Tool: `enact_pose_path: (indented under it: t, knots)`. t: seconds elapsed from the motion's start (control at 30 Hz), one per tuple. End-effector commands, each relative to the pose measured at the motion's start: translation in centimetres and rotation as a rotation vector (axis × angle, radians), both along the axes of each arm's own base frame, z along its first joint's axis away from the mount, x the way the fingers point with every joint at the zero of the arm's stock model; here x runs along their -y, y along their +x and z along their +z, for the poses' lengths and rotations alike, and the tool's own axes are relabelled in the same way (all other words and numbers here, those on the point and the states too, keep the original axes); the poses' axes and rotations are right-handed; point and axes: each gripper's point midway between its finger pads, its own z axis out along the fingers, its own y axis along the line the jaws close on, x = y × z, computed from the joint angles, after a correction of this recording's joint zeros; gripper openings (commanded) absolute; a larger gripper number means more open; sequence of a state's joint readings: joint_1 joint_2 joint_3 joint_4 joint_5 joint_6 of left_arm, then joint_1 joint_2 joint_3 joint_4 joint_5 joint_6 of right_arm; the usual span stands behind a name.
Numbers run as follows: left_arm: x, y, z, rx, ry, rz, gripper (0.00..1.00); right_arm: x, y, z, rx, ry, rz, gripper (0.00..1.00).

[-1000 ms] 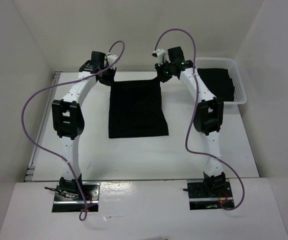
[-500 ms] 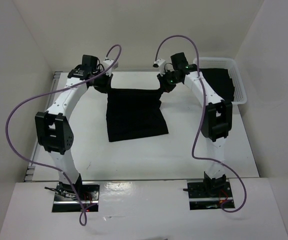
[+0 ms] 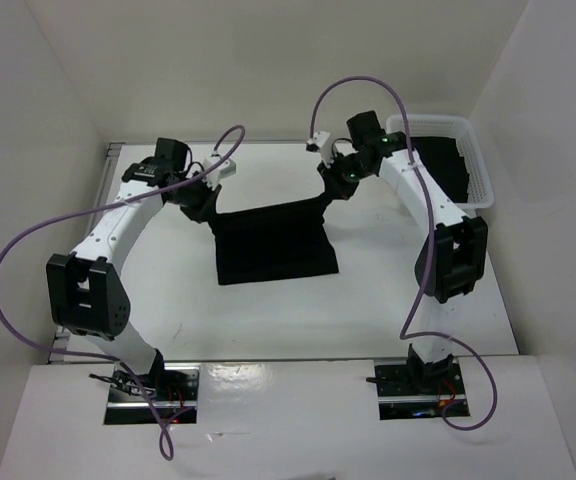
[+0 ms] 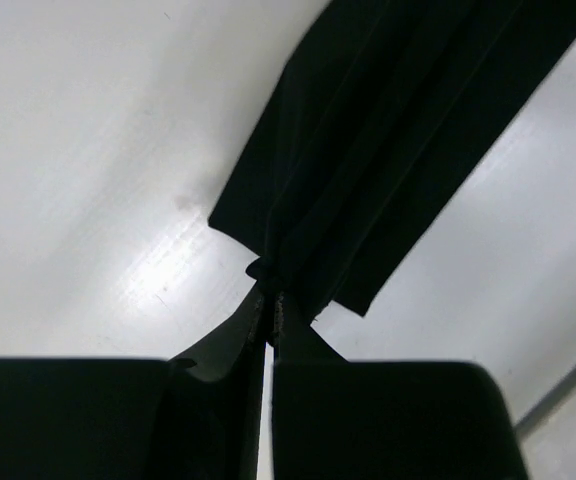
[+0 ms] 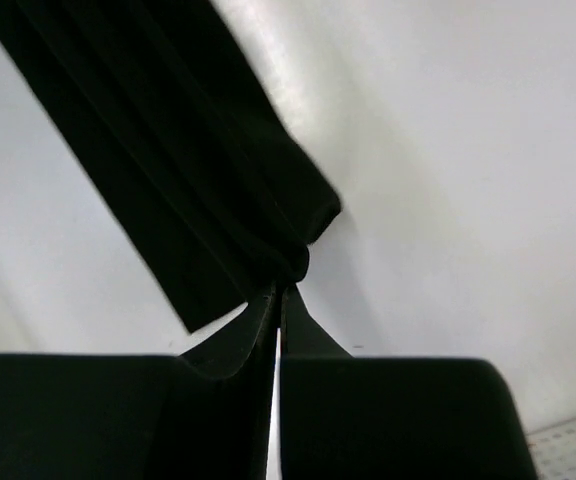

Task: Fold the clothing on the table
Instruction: Flatten the skirt out

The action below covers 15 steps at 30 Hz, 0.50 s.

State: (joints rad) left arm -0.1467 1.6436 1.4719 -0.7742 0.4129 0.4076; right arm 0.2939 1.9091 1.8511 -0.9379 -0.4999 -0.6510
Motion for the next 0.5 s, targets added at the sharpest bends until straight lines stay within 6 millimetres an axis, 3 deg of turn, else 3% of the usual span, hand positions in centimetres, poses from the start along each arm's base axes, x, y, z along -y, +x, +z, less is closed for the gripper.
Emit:
enact_pose_path:
  t: [0.0, 0.13, 0.2, 0.23, 0.3, 0.37, 0.47]
  knots:
    - [-2.4, -2.8, 0.4, -0.014, 0.096, -0.044, 0.01, 2.1, -3.9, -0.4, -0.048, -0.134, 0.066, 0.02]
    - [-3.2, -4.9, -0.1, -0.044, 0.139, -0.070, 0.02, 1.7, -7.0, -2.0, -0.120, -0.206, 0.147, 0.09]
    - [-3.4, -6.0, -0.4, -0.071, 0.151, -0.091, 0.07, 1.4, -8.6, -2.9, -0.152, -0.253, 0.192, 0.27]
    - [-3.5, -6.5, -0.5, -0.076, 0.157, -0.104, 0.11, 1.7, -9.4, -3.5, -0.182, -0.286, 0.198, 0.51]
    - [-3.8, -7.5, -1.1, -0.116, 0.173, -0.113, 0.19, 1.7, -10.5, -4.0, -0.198, -0.317, 0.218, 0.67]
    - [-4.2, -8.4, -1.7, -0.154, 0.189, -0.121, 0.26, 2.1, -10.7, -4.0, -0.190, -0.332, 0.222, 0.73]
    - [-4.3, -9.0, -1.0, -0.134, 0.191, -0.128, 0.29, 2.1, -10.7, -4.1, -0.183, -0.352, 0.224, 0.74]
